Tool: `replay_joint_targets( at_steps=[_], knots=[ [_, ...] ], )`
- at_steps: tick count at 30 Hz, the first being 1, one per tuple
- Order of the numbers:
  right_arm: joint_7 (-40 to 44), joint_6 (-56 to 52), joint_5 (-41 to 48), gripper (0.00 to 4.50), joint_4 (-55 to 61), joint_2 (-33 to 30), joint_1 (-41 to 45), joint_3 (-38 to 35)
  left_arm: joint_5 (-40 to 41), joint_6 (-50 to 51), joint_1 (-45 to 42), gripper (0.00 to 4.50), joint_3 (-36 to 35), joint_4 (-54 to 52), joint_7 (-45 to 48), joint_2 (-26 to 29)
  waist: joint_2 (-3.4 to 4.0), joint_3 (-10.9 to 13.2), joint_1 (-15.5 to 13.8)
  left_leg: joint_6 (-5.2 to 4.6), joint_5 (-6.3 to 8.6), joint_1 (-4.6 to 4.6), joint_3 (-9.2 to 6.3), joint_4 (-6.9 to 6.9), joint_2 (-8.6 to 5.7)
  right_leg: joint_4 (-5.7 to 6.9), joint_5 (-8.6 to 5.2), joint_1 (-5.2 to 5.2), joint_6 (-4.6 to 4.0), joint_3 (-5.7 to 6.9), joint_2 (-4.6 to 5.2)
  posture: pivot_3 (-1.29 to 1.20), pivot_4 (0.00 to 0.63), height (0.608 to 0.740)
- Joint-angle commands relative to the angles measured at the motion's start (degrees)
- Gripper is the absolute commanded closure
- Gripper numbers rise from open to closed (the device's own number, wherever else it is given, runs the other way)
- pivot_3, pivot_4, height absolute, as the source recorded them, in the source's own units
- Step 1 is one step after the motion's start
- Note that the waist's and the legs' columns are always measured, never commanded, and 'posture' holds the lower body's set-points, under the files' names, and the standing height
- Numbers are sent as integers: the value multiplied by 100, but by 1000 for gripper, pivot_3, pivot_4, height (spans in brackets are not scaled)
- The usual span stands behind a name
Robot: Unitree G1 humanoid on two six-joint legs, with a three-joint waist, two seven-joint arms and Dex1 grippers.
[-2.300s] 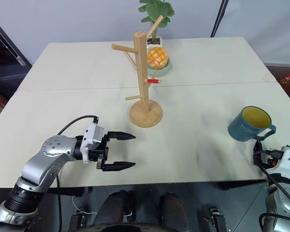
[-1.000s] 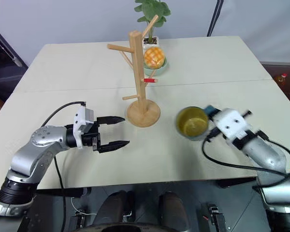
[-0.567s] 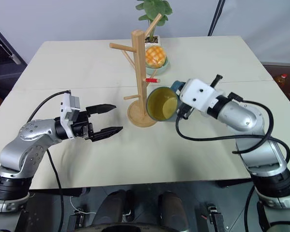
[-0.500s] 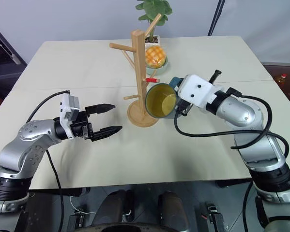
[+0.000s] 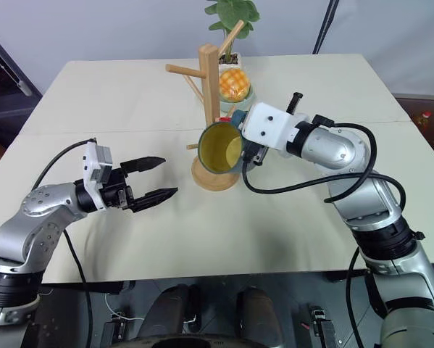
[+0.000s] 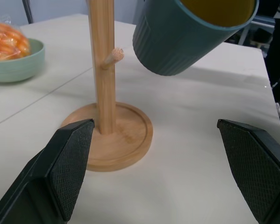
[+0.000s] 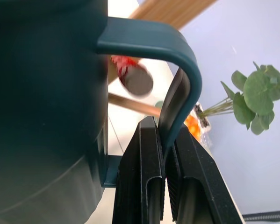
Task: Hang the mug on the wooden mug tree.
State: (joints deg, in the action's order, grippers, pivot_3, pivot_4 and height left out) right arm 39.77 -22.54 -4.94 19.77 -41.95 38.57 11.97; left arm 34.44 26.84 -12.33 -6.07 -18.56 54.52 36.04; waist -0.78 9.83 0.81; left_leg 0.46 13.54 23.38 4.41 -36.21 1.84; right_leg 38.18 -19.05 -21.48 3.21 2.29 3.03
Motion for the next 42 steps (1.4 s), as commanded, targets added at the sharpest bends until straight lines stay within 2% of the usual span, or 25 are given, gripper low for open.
replay_joint_targets(
  at_steps=[1, 10, 13, 18, 22, 26, 28, 32, 36, 42],
  knots=[
    [-27, 93, -185, 4450, -62, 85, 256, -27, 85, -117, -35, 0, -168, -160, -17, 41, 0, 0, 1, 0, 0, -1, 0, 0, 0, 0, 0, 0, 0, 0, 0, 0, 150, 740],
    [-36, 192, -482, 4450, -630, 311, 502, 88, 100, -154, -26, 0, -179, -142, -21, 12, 0, 0, 2, 0, 0, -1, 1, 0, 0, 2, 1, -1, -2, 0, 1, 0, 150, 740],
    [-25, 202, -504, 3553, -611, 324, 484, 37, 115, -155, -11, 0, -196, -148, -29, 3, 0, 0, 2, 0, 0, 0, 1, 0, 0, 2, 1, -1, -2, 0, 1, 0, 150, 740],
    [28, 130, -503, 1033, -345, 204, 439, -143, 129, -160, 6, 0, -223, -140, -25, 2, 0, 0, 3, 0, 0, 0, 1, -1, 0, 2, 1, -1, -2, 0, 1, 0, 150, 740],
    [261, -188, -32, 1033, 279, 10, 4, -752, 129, -139, 30, 0, -292, -78, -96, -19, 0, 0, -10, 0, 0, 0, 1, 1, 0, 2, 1, -2, -2, 0, 1, 0, 150, 740],
    [283, -575, 726, 1033, 738, 68, -900, -1888, 84, -119, 35, 0, -534, 212, -583, -232, -2, -2, -25, -4, 2, 0, 0, -1, -3, 0, 2, 4, -1, 5, 11, 0, 150, 740],
    [156, -779, 1245, 1033, 818, 356, -1394, -2551, -150, -280, 14, 0, -698, 532, -1089, -451, -5, -3, -22, -6, 4, -5, 0, -1, -5, -1, 3, 13, 1, 6, 15, 0, 150, 740],
    [-81, -725, 1884, 1033, 477, 947, -2313, -3267, -559, -634, 74, 0, -954, 1150, -1816, -761, -6, -4, 14, -7, 4, -8, 2, -2, -4, 3, 5, 10, 5, 6, 13, 0, 150, 740],
    [-235, 23, 1818, 1033, -244, 1431, -3095, -3153, -1127, -1120, 250, 0, -1094, 1775, -2502, -944, -8, -5, 14, -7, 4, -11, 5, 1, -4, 3, 5, 10, 5, 5, 10, 0, 150, 740],
    [-499, 789, 1911, 1033, -1013, 1932, -3117, -2962, -1365, -1477, 587, 0, -1281, 1948, -2961, -1111, -8, -5, 12, -7, 4, -11, 13, -1, -4, 7, 7, 6, 8, 0, 11, 0, 150, 740]
  ],
)
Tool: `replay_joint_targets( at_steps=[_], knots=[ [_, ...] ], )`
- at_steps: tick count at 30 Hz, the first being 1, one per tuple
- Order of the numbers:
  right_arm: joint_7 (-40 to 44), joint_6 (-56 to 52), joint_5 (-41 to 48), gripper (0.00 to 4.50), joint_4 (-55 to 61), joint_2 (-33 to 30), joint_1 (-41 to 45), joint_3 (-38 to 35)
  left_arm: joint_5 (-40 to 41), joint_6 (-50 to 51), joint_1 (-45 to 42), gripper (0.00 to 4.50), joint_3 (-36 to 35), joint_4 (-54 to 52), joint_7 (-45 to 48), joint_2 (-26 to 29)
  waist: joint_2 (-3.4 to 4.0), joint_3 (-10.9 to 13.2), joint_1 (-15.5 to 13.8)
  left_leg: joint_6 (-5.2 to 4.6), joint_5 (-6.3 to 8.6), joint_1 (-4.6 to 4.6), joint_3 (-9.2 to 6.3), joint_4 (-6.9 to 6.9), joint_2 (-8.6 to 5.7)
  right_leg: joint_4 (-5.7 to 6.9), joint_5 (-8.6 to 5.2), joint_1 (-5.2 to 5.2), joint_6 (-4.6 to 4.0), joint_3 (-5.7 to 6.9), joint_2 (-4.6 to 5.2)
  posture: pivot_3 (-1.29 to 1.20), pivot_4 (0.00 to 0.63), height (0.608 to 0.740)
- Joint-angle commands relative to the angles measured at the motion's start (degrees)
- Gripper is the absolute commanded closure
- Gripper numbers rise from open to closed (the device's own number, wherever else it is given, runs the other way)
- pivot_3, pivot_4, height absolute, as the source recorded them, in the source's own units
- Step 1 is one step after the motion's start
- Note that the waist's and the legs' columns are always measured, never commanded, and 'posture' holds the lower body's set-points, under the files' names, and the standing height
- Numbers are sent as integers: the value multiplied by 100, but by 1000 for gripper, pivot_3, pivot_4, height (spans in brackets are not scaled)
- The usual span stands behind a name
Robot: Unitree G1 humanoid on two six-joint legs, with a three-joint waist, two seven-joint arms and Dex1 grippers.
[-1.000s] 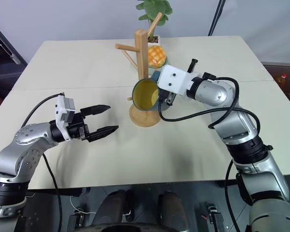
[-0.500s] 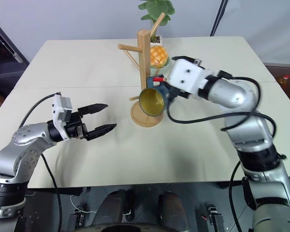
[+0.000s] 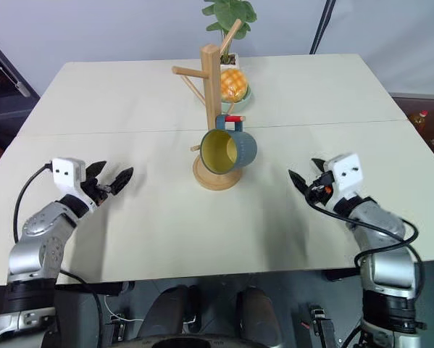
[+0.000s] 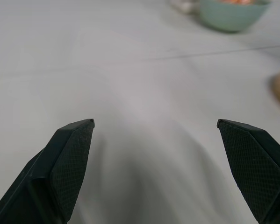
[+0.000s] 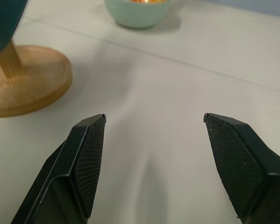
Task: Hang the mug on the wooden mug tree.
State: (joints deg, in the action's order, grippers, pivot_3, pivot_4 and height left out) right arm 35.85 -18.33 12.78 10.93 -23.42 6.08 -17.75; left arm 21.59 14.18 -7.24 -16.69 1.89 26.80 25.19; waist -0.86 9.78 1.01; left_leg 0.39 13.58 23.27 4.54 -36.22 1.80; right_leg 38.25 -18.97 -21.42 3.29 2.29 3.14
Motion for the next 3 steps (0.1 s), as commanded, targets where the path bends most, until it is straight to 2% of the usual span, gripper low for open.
replay_joint_targets(
  at_steps=[1, 3],
  knots=[
    [-92, 408, 174, 1033, -220, 98, 159, 24, -105, -230, 136, 0, -251, -118, -259, -33, 0, 0, -9, 0, 0, 0, 0, 0, 0, 0, 0, 1, 0, 0, 0, 0, 150, 740],
    [-79, 509, 192, 1033, -365, 84, 197, 72, -53, -234, 230, 0, -290, -175, -267, -42, 0, 0, -14, 0, 0, 1, 0, 0, 0, 0, 0, 0, 0, 0, 0, 0, 150, 740]
  ],
)
